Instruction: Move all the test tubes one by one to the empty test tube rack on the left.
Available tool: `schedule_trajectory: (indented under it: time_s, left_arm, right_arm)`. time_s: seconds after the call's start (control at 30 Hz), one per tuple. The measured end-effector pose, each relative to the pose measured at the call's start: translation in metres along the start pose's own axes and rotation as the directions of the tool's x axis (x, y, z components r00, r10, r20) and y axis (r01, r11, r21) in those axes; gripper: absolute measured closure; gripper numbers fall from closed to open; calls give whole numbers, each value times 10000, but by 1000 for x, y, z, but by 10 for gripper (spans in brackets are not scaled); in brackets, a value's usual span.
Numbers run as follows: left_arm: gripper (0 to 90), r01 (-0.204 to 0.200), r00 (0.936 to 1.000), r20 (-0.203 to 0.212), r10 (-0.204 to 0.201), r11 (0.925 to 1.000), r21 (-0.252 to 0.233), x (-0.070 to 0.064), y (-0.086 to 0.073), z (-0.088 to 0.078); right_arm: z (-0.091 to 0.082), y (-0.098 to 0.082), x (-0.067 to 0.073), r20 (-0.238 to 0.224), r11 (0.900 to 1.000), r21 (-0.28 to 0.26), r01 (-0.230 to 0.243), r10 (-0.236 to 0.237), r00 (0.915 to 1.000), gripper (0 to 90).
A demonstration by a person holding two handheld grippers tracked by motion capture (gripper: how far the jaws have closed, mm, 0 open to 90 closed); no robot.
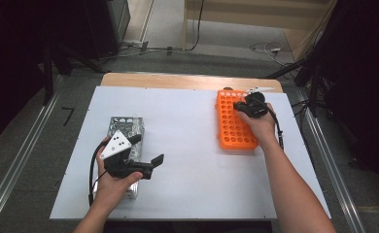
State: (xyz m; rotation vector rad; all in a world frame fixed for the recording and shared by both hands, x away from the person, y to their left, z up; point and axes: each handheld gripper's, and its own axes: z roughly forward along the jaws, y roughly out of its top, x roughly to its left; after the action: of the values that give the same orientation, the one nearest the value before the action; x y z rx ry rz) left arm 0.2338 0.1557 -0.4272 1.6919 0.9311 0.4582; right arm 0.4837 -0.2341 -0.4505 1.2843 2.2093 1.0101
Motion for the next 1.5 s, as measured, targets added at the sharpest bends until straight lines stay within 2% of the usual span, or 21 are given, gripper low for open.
schedule_trajectory:
  time_s: [0.23, 0.43, 0.53, 0.73, 0.9, 1.1, 1.27, 1.5]
  left_arm:
    - [0, -4, 10000, 4, 4, 10000, 5, -1, 0, 0]
    - [0, -71, 10000, 48, 71, 10000, 48, -2, 0, 3]
    - [0, -120, 9999, 65, 119, 9999, 64, -3, 1, 4]
    - [0, -135, 9998, 122, 134, 9999, 66, -5, 1, 6]
    - [0, -147, 9997, 171, 145, 9998, 94, -7, 1, 7]
    - [0, -211, 9996, 189, 209, 9997, 120, -8, 1, 8]
    - [0, -262, 9994, 215, 259, 9996, 139, -10, 1, 9]
    - [0, -333, 9991, 284, 328, 9993, 187, -14, 1, 11]
  right_arm:
    - [-13, 5, 0, 50, 9964, -831, -166, 170, 9998, 739]
    - [-32, 9, 1, -186, 9879, -1525, -269, 244, 9995, 739]
    - [-41, 9, 4, -276, 9849, -1725, -153, 107, 9996, 740]
    - [-56, 2, 12, -480, 9814, -1918, 14, -108, 9988, 739]
    - [-66, -11, 17, -761, 9803, -1970, -140, -11, 9971, 740]
    - [-80, -26, 29, -1054, 9794, -2016, 143, -362, 9938, 740]
    - [-93, -37, 42, -1416, 9772, -2080, 421, -727, 9872, 740]
    - [-108, -54, 63, -2028, 9746, -2099, 784, -1219, 9716, 741]
